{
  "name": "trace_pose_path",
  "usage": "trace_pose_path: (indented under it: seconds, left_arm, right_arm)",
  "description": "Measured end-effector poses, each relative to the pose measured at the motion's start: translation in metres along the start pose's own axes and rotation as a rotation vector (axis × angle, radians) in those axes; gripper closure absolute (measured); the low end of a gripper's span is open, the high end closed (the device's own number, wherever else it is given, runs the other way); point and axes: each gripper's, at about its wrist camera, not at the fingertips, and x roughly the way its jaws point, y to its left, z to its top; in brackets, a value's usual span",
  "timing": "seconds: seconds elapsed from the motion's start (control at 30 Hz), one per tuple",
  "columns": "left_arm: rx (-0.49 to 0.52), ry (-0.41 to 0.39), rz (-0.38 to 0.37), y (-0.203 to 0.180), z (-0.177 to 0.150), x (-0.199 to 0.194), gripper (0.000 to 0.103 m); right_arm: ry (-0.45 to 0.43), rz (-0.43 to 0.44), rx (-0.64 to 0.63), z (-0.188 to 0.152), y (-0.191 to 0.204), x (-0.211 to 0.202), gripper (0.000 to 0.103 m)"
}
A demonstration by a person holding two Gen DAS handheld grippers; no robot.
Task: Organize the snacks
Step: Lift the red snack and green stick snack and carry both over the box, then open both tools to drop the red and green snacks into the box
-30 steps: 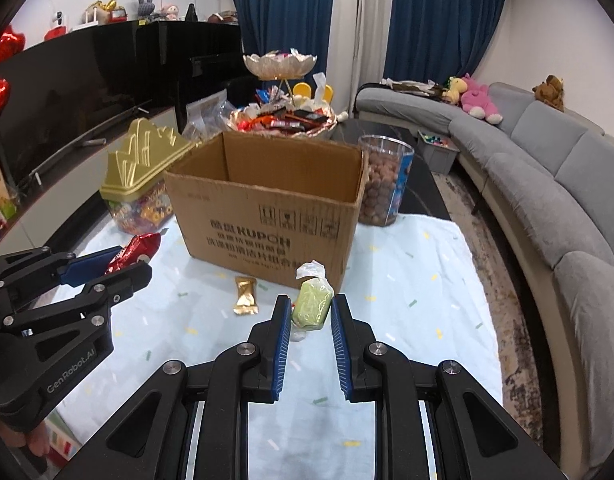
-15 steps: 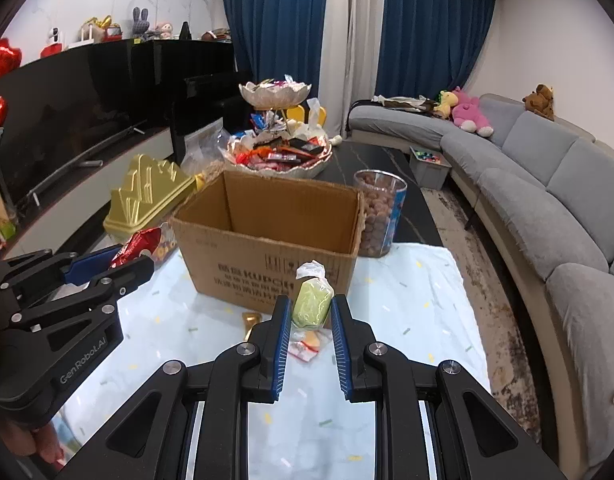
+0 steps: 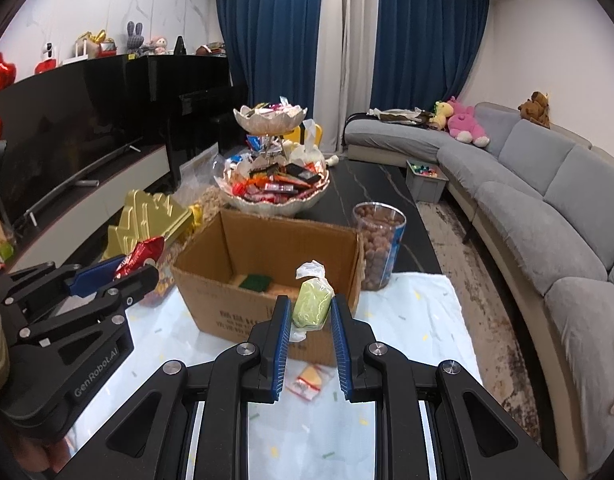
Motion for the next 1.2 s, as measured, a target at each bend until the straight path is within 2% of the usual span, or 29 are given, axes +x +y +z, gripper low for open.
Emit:
trace_pose_path:
  seconds: [0.53,1.2]
  left_arm:
    - [-0.019,0.001,0.012,0.010,0.039,0.031,0.078]
    - [-0.020,0.052,-0.004,0.016,0.062,0.100,0.078]
  right_arm:
    - [-0.025,0.002,0.005,0.047,0.000,0.030,0.081]
    - [0.030,0.003,0.004,0.071,-0.001,0.101,0.081]
